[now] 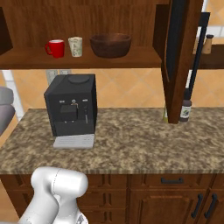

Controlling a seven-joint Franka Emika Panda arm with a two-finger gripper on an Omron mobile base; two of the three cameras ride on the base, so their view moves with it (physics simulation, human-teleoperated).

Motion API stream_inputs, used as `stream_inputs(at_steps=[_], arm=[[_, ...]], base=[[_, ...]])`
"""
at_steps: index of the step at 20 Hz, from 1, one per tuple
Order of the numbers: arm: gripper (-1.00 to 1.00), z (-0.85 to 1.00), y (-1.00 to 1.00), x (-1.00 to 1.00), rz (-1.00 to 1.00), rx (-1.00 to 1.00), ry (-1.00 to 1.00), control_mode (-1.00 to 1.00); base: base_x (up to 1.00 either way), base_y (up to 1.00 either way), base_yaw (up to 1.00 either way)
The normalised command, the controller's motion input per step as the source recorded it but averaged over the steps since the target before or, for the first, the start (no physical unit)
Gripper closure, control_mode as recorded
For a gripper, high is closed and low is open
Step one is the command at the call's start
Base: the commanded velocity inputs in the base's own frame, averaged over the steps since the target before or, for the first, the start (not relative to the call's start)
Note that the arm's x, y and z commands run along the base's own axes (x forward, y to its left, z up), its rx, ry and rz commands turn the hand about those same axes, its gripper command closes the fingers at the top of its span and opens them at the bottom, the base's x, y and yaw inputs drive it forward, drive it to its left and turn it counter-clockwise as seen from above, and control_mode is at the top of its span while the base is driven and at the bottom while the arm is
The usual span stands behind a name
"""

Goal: Gather all objects into one cabinet and sort the glasses and bowls to opposite sides.

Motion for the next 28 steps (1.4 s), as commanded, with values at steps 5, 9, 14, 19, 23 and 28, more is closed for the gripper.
stream_inputs(at_steps=[5, 9, 14, 19, 23, 28], arm=[[1.0, 0.48, -0.03, 0.0, 0.0, 0.06, -0.02, -1.0], [1.0, 0.66, 0.03, 0.22, 0.0, 0.04, 0.0, -1.0], [1.0, 0.37, 0.21, 0.4, -0.03, 0.01, -0.02, -1.0], [1.0, -0.01, 0.28, 0.19, -0.16, 0.0, -0.31, -1.0], [1.0, -0.13, 0.09, -0.04, -0.19, 0.0, -0.45, -1.0], [1.0, -0.17, 0.02, 0.51, -0.03, 0.02, -0.17, -1.0]], base=[[0.03, -0.02, 0.0], [0.0, 0.0, 0.0], [0.0, 0.0, 0.0], [0.0, 0.0, 0.0], [0.0, 0.0, 0.0], [0.0, 0.0, 0.0]])
